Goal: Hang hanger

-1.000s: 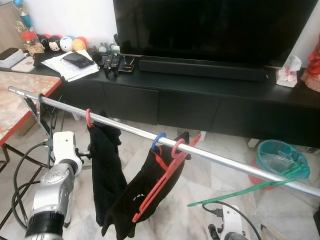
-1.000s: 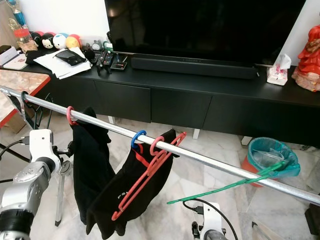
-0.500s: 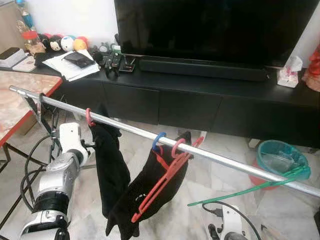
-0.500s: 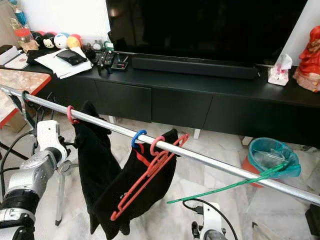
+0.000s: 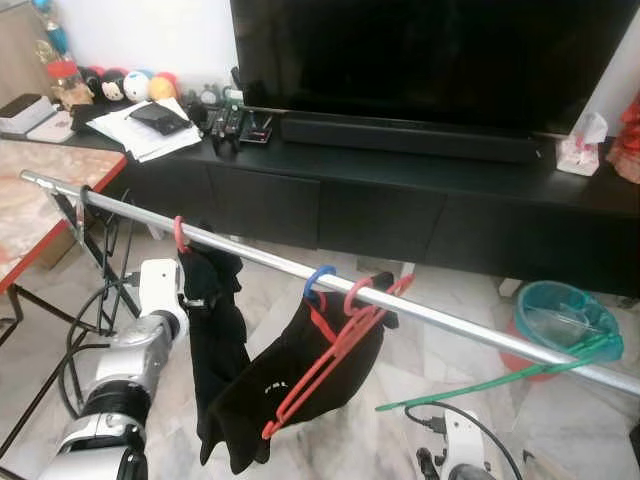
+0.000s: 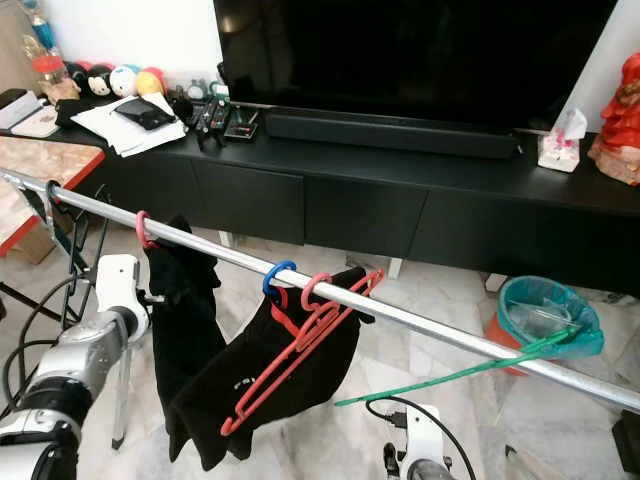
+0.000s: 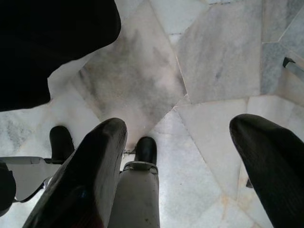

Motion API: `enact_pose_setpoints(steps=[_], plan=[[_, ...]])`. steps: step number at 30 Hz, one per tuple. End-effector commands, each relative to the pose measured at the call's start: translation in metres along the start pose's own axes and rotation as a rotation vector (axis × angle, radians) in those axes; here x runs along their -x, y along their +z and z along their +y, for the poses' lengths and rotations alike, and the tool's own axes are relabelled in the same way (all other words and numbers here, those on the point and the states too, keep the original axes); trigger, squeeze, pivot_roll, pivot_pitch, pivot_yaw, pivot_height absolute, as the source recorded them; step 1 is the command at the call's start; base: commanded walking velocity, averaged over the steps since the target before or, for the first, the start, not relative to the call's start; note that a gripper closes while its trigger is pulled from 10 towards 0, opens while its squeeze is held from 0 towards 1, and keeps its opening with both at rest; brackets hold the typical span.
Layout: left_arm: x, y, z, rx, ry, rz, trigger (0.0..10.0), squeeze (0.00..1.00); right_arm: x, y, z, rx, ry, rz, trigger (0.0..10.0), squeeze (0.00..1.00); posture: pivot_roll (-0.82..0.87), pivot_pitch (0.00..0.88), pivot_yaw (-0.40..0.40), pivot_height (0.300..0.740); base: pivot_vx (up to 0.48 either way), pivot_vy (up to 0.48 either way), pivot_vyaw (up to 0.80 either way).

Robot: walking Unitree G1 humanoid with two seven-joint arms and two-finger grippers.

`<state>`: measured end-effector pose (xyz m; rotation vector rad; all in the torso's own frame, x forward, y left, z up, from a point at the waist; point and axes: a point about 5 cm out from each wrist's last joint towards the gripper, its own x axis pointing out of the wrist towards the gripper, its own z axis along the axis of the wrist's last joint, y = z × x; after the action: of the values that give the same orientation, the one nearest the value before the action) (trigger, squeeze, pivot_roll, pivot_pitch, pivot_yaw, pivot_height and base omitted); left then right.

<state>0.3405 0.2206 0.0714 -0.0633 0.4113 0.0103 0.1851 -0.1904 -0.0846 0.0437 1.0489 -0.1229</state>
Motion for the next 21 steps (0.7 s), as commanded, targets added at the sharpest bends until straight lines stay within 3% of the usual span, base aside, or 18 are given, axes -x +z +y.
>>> enact_pose_setpoints(steps=[1, 8, 9, 10, 11, 12, 13, 21], plan=[[-0.003, 0.000, -0.004, -0.013, 0.011, 0.003, 10.0, 0.00, 0.000, -0.002, 0.000, -0.005, 0.000, 0.004, 10.0, 0.00, 0.01, 0.000, -0.001, 0.740, 0.000, 0.000, 0.00], [-0.009, 0.015, -0.013, 0.018, 0.019, -0.079, 10.0, 0.00, 0.000, -0.001, 0.000, -0.009, 0.000, 0.002, 10.0, 0.00, 0.01, 0.000, -0.001, 0.740, 0.000, 0.000, 0.00], [-0.009, 0.016, -0.013, 0.017, 0.021, -0.084, 8.6, 0.00, 0.000, -0.001, 0.000, -0.009, 0.000, 0.002, 10.0, 0.00, 0.01, 0.000, -0.001, 0.740, 0.000, 0.000, 0.00], [-0.009, 0.017, -0.012, 0.017, 0.030, -0.089, 4.6, 0.00, 0.000, -0.001, 0.000, -0.010, 0.001, 0.002, 10.0, 0.00, 0.01, 0.000, -0.001, 0.740, 0.000, 0.000, 0.00], [-0.009, 0.017, -0.012, 0.017, 0.035, -0.090, 2.7, 0.00, 0.000, -0.001, 0.000, -0.009, 0.001, 0.002, 10.0, 0.00, 0.01, 0.000, -0.001, 0.740, 0.000, 0.000, 0.00], [-0.009, 0.017, -0.011, 0.014, 0.038, -0.090, 2.7, 0.00, 0.000, -0.001, 0.000, -0.008, 0.002, 0.002, 10.0, 0.00, 0.01, 0.000, -0.001, 0.740, 0.000, 0.000, 0.00], [-0.009, 0.017, -0.011, 0.009, 0.040, -0.090, 0.0, 0.00, 0.000, -0.001, 0.000, -0.008, 0.002, 0.002, 10.0, 0.00, 0.01, 0.000, -0.001, 0.740, 0.000, 0.000, 0.00], [-0.009, 0.012, -0.008, 0.000, 0.045, -0.087, 0.0, 0.00, 0.000, -0.001, 0.000, -0.007, 0.003, 0.003, 10.0, 0.00, 0.01, 0.000, -0.001, 0.740, 0.000, 0.000, 0.00]])
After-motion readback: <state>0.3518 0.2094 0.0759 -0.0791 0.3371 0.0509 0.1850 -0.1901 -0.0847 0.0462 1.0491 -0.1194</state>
